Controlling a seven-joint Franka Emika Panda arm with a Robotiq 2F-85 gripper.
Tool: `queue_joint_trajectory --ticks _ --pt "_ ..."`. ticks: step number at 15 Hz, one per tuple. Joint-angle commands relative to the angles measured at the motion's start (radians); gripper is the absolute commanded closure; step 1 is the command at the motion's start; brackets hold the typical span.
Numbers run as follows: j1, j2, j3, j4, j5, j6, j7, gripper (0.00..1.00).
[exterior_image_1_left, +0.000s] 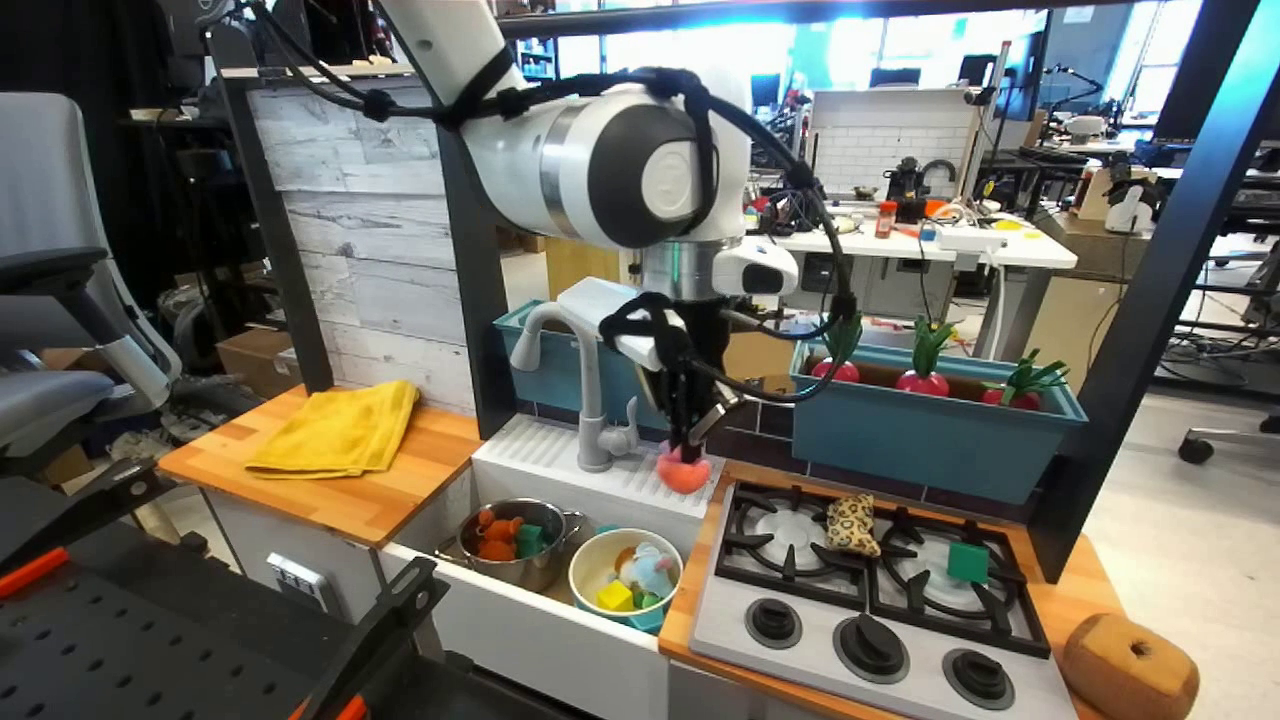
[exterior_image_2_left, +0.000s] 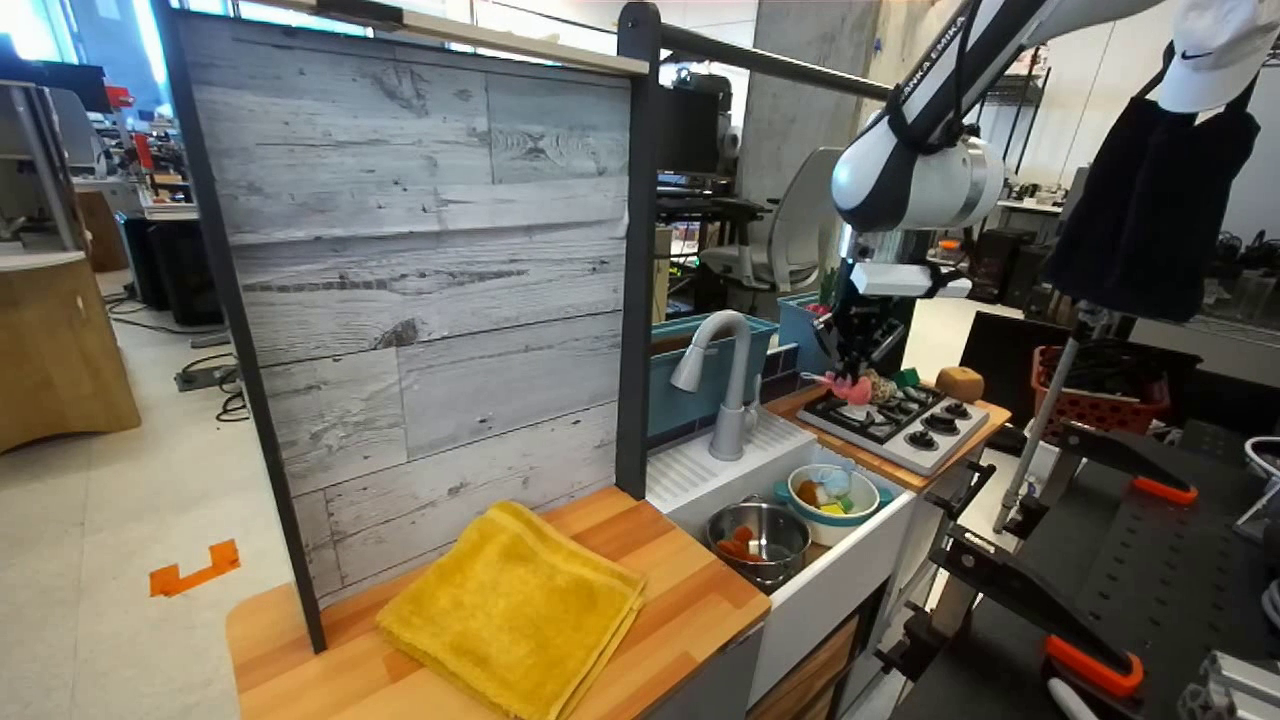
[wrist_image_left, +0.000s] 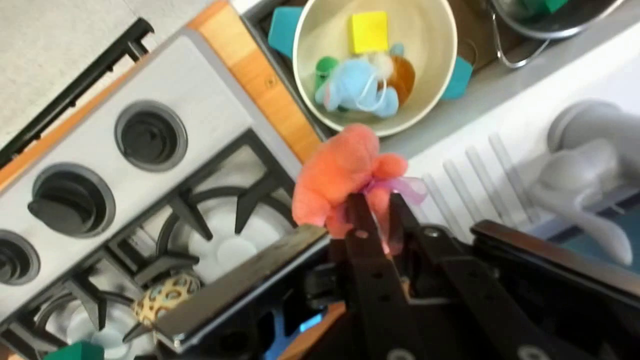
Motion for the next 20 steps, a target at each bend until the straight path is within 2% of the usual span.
queue_joint_trajectory --ticks 1,3,4,5,8,13,15,17,20 --pt "0.032 -0.029 0.006 -0.122 -0.010 0.096 -0.020 0.94" --pt "0.041 -0.004 0.025 -0.152 -0.010 0.166 -0.044 0.94" --pt "0.047 0.005 0.029 -0.166 -0.011 0.193 -0.050 0.61" --pt "0.063 0.012 0.023 -0.174 -0.014 0.193 -0.042 0.51" --pt "0.084 0.005 0.013 -0.195 -0.012 0.164 -0.028 0.31" --pt "0.046 -0.068 0.012 -0.247 0.008 0.274 -0.045 0.02" --pt "0.032 -0.079 -0.013 -0.242 0.012 0.314 -0.031 0.00" --pt "0.003 -0.047 -0.031 -0.181 0.029 0.364 -0.011 0.00" --pt "0.028 0.057 -0.122 -0.051 0.024 0.351 0.084 0.00"
